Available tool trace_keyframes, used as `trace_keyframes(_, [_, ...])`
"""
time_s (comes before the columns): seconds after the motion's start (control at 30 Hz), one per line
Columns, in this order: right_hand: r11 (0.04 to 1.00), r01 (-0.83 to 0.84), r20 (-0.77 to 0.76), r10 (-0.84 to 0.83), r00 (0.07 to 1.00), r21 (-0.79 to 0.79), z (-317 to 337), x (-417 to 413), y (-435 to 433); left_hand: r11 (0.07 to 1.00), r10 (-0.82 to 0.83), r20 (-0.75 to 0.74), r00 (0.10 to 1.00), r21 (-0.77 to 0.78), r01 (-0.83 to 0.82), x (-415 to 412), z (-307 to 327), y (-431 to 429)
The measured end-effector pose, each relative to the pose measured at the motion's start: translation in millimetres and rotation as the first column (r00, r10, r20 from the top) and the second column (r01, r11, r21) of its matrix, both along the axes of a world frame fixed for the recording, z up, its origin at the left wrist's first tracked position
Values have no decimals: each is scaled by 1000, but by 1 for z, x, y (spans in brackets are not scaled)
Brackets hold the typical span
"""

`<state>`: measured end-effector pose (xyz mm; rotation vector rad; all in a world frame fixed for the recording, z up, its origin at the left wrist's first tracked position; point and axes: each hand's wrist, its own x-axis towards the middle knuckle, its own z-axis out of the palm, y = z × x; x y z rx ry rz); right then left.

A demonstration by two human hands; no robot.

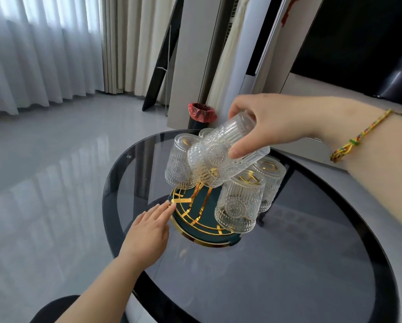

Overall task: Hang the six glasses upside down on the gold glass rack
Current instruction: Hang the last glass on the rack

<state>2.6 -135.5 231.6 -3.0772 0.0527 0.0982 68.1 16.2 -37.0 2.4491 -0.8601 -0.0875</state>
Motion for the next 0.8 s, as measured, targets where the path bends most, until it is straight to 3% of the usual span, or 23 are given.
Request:
trace_keyframes(0.33, [991,-6,-132,-12,991,-137,-26,30,16,1000,9,-45,999,-15,-10,0,3,2])
trace_keyframes(0.8, [999,-11,-134,6,991,-39,-78,34,12,999,33,-29,999,8,-33,0,2,0])
